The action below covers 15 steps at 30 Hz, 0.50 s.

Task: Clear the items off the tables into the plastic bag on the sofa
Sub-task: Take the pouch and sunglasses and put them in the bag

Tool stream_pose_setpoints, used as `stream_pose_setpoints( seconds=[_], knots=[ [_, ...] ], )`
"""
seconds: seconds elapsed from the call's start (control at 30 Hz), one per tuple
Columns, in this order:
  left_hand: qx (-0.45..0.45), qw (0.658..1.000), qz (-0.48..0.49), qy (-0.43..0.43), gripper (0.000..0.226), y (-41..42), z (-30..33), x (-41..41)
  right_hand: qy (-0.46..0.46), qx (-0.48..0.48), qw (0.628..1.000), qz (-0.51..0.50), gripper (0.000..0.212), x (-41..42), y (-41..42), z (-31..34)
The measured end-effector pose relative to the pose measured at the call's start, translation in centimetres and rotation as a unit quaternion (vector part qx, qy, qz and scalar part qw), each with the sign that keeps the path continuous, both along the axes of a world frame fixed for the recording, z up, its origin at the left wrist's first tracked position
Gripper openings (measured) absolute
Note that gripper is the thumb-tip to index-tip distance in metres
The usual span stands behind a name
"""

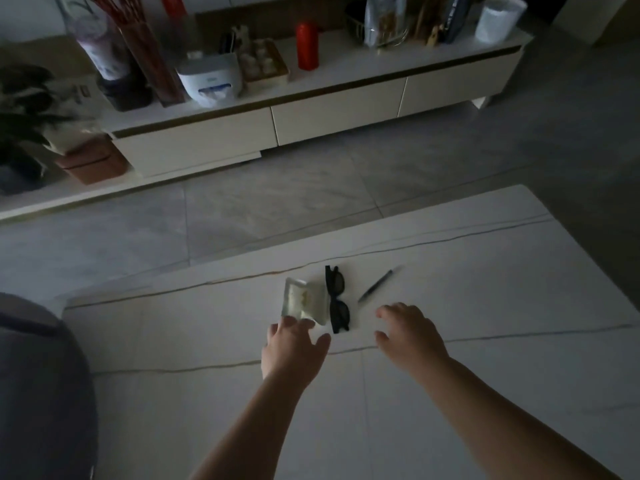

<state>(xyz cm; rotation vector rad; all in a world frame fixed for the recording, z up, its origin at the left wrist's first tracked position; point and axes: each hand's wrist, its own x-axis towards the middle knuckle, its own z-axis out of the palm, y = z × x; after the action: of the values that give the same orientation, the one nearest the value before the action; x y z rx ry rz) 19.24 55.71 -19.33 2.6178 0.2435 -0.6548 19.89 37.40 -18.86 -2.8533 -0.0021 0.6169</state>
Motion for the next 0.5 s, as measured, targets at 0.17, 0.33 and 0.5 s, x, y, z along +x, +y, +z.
stream_pose_setpoints(
  seconds=[0.17,0.33,0.5],
  knots=[
    [0.015,0.999,0.016,-0.031,0.056,0.4,-4.7,2.9,-0.025,-0.038,0.998,0.049,0.035,4.2,0.6,-4.4],
    [0.012,0.998,0.038,-0.043,0.061,0.4,-8.8,4.4,-0.007,-0.069,0.993,0.095,0.042,6.2,1.2,-8.1],
    [0.015,0.996,0.064,-0.061,0.066,0.1,-11.0,5.7,0.019,-0.089,0.991,0.095,0.065,6.6,1.2,-9.8]
  ],
)
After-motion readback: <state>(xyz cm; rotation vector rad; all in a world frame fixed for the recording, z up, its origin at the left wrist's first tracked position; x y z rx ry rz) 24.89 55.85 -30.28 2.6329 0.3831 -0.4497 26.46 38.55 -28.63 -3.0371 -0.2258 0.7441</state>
